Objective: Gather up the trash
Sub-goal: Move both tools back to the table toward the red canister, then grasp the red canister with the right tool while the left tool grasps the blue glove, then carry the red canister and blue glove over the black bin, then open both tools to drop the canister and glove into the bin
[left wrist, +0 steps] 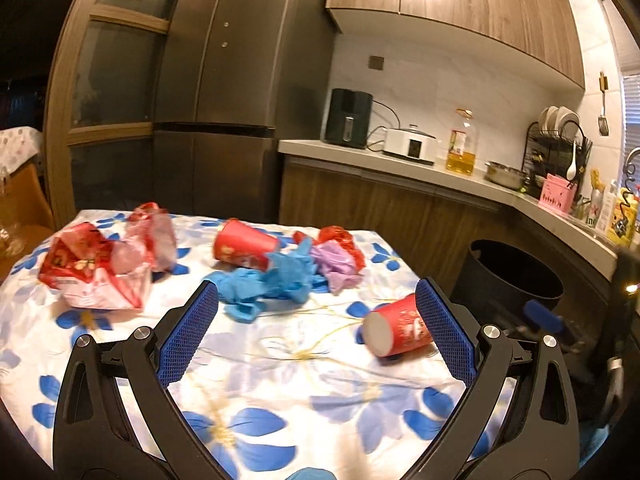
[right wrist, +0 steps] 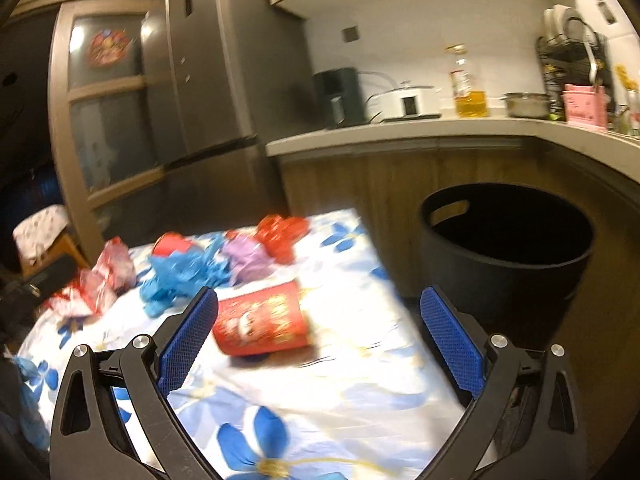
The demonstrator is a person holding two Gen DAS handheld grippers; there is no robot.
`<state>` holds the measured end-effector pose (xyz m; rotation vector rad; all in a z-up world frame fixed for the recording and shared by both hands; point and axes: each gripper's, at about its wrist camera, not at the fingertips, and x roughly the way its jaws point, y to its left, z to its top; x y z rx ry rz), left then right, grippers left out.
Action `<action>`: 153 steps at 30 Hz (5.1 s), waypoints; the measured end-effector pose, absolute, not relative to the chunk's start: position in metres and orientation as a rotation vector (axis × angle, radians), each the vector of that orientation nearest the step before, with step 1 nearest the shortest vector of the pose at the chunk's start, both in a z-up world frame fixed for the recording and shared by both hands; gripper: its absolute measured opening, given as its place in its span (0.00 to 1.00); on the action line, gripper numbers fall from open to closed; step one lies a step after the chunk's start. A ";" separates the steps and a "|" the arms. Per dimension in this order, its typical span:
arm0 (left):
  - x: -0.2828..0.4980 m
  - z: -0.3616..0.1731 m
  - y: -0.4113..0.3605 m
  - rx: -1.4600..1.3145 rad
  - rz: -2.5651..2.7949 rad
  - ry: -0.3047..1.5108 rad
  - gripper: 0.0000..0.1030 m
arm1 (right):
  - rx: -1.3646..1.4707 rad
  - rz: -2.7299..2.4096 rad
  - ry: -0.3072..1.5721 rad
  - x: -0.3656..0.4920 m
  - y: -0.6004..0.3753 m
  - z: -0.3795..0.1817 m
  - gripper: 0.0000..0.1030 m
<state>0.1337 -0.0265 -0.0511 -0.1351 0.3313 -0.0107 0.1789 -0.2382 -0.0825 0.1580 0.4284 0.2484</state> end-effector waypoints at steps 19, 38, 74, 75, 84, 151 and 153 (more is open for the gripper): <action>0.117 -0.052 0.019 -0.171 0.076 0.330 0.94 | 0.069 0.283 0.620 0.229 -0.186 -0.116 0.95; 0.127 -0.063 0.021 -0.174 0.099 0.359 0.94 | 0.057 0.288 0.659 0.234 -0.183 -0.124 0.82; 0.224 -0.084 0.002 -0.201 -0.040 0.438 0.00 | 0.136 0.290 0.547 0.209 -0.201 -0.105 0.82; 0.215 -0.081 0.003 -0.210 -0.046 0.428 0.00 | 0.136 0.290 0.541 0.208 -0.202 -0.103 0.82; 0.145 -0.051 0.017 -0.196 -0.040 0.352 0.00 | 0.141 0.292 0.501 0.190 -0.206 -0.086 0.82; 0.317 -0.003 -0.278 -0.072 -0.577 0.295 0.01 | 0.159 -0.147 0.217 0.230 -0.403 -0.006 0.82; 0.318 -0.005 -0.280 -0.062 -0.581 0.300 0.01 | 0.160 -0.146 0.216 0.230 -0.402 -0.006 0.82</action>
